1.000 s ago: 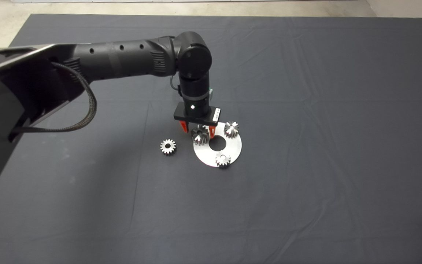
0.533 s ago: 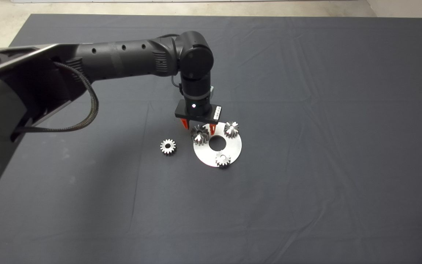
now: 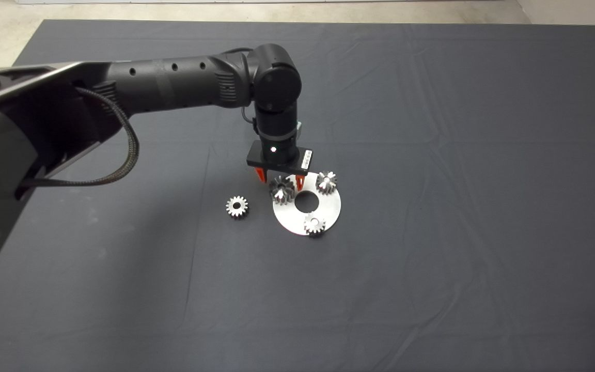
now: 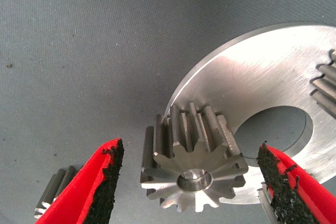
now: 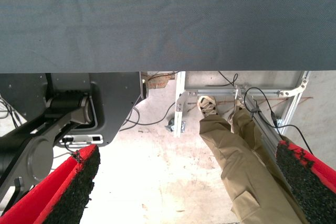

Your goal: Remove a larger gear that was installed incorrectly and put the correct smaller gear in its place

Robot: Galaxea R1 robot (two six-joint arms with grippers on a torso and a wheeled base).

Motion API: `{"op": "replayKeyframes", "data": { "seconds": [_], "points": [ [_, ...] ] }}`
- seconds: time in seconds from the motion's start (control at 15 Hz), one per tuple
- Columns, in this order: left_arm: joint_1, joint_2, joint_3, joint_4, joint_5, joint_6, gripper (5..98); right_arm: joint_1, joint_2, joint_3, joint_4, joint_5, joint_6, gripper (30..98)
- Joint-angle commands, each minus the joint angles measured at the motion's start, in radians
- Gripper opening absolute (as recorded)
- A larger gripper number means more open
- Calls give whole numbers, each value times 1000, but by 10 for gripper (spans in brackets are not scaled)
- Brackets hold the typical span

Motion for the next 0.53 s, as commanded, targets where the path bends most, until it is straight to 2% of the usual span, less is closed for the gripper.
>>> {"op": "replayKeyframes", "data": {
  "seconds": [0.0,0.47],
  "points": [
    [-10,-1,10,1,12,-4,643,0,-3,4,31,-3,-5,886],
    [-10,-1,42,-9,13,-9,643,1,-3,4,33,-3,-5,886]
  ]
}}
